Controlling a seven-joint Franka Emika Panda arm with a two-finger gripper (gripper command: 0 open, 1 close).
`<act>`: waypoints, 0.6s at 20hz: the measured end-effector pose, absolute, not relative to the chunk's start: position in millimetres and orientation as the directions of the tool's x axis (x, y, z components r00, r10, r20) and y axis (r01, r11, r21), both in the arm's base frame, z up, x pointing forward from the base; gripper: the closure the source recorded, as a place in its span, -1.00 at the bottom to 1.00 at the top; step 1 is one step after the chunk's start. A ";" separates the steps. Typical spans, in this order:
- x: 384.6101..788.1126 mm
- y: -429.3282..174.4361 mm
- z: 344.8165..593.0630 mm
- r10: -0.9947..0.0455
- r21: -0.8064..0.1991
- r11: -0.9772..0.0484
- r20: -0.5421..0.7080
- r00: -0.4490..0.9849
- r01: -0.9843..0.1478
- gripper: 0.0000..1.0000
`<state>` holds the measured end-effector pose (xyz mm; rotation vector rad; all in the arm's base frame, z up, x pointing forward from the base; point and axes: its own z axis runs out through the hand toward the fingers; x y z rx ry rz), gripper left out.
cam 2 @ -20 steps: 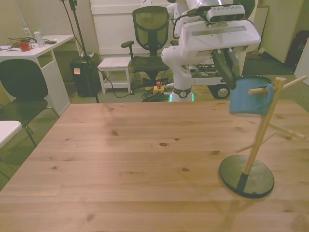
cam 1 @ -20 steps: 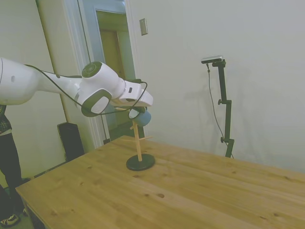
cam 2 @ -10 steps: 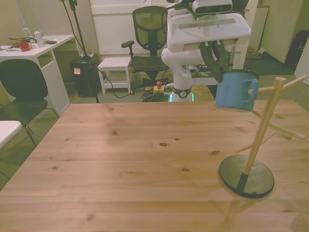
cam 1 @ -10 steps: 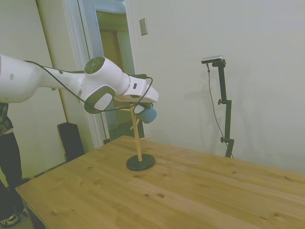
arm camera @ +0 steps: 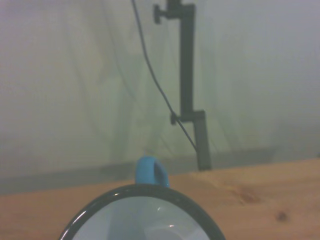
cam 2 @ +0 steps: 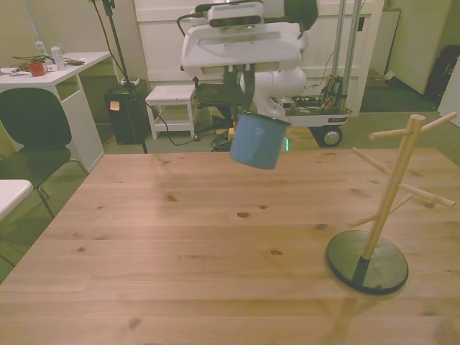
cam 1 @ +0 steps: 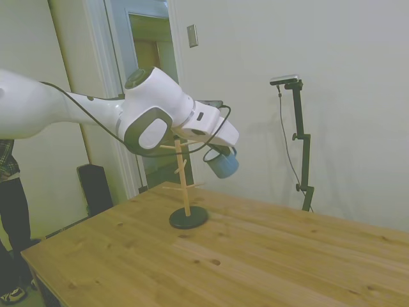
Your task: Unload the mug
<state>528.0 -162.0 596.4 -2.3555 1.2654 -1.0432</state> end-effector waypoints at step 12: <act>461.9 -180.3 497.4 -0.882 -0.527 -0.472 0.298 0.366 -0.707 1.00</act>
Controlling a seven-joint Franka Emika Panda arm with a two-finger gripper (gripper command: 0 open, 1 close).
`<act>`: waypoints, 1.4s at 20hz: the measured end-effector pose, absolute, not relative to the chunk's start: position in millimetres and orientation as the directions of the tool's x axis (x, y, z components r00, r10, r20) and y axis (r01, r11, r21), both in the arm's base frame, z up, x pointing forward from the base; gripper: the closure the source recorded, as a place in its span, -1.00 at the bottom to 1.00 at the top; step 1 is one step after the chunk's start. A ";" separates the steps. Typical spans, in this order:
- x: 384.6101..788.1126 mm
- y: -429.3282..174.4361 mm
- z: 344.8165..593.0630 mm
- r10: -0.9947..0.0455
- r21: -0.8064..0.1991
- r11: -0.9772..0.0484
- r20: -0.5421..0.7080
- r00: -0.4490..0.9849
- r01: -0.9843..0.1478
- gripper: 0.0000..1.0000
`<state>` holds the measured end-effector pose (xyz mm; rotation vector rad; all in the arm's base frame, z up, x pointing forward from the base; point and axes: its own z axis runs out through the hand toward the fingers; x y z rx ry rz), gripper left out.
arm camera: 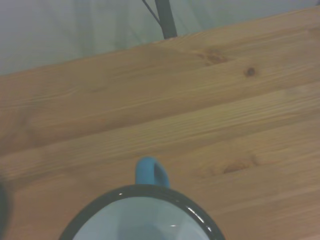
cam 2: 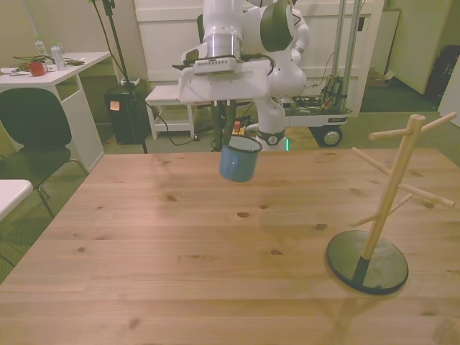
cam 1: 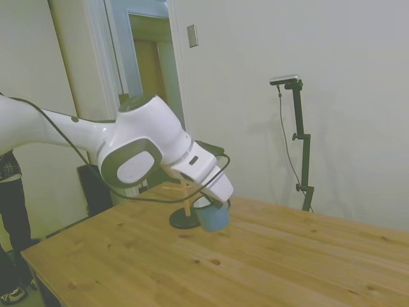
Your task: Unload the mug
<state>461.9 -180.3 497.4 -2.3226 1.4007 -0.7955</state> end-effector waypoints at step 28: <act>457.6 -238.7 406.9 -0.922 -0.416 -0.381 0.102 0.373 -0.826 1.00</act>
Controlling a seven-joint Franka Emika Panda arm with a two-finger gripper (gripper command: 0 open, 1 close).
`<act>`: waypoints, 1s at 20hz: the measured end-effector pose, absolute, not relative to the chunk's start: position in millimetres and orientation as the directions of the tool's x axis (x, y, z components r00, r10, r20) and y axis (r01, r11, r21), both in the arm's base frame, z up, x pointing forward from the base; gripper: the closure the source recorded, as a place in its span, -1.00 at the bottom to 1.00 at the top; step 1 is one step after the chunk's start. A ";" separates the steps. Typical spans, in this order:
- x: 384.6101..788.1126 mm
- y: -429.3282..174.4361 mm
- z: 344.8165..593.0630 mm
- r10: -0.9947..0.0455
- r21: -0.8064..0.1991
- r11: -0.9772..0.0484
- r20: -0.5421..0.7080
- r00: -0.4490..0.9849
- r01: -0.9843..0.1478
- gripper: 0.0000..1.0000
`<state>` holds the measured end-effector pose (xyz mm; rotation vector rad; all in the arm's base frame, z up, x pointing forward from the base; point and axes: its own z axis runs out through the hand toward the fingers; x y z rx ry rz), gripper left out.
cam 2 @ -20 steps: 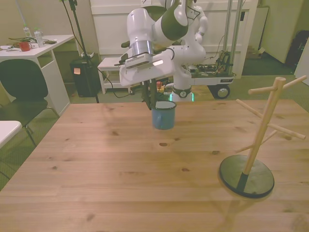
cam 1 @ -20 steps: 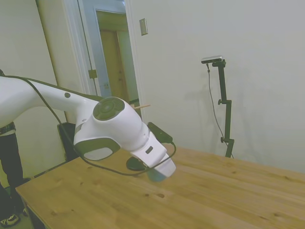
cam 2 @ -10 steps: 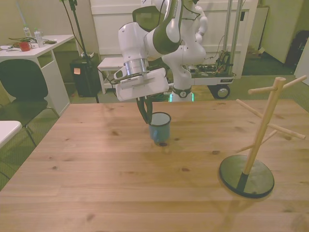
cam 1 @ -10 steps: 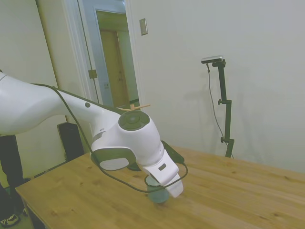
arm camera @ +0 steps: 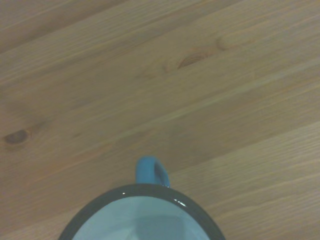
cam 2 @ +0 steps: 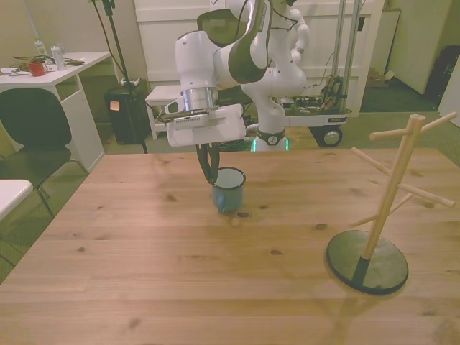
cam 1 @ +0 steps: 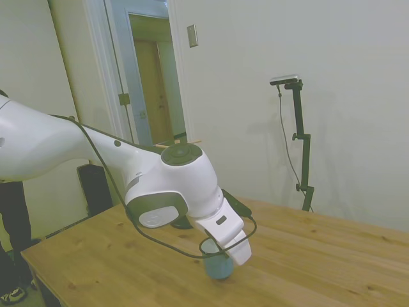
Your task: Unload the mug
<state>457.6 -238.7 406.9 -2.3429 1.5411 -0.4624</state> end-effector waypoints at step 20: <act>456.8 -243.6 391.5 -0.937 -0.425 -0.349 0.142 0.320 -0.835 -1.00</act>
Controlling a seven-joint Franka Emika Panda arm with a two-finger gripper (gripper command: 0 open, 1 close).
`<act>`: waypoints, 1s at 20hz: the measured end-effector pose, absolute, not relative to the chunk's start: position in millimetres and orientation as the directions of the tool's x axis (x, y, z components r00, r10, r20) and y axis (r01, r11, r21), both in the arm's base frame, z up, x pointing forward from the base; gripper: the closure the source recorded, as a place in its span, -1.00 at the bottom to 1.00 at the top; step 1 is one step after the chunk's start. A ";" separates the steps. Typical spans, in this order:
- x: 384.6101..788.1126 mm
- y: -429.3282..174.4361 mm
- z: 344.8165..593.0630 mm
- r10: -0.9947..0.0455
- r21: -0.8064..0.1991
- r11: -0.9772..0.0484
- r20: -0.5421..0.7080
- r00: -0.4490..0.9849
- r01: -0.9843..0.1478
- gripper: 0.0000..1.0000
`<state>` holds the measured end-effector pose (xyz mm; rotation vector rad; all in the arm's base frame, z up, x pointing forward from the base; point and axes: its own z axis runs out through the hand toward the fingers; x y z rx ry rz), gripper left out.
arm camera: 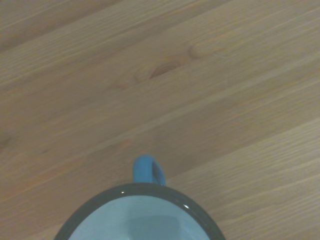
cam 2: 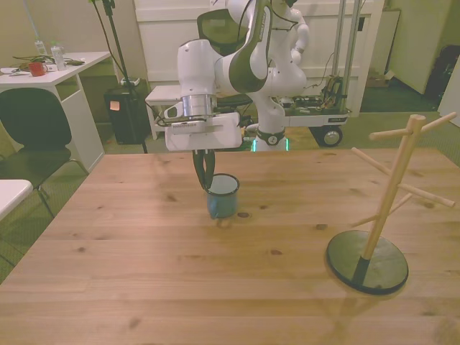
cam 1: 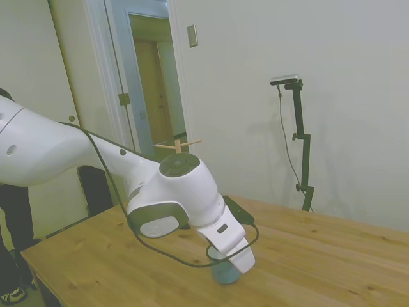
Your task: Unload the mug
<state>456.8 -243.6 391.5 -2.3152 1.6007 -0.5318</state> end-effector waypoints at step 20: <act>439.7 -219.6 462.2 -0.917 -0.413 -0.397 0.137 0.376 -0.820 -1.00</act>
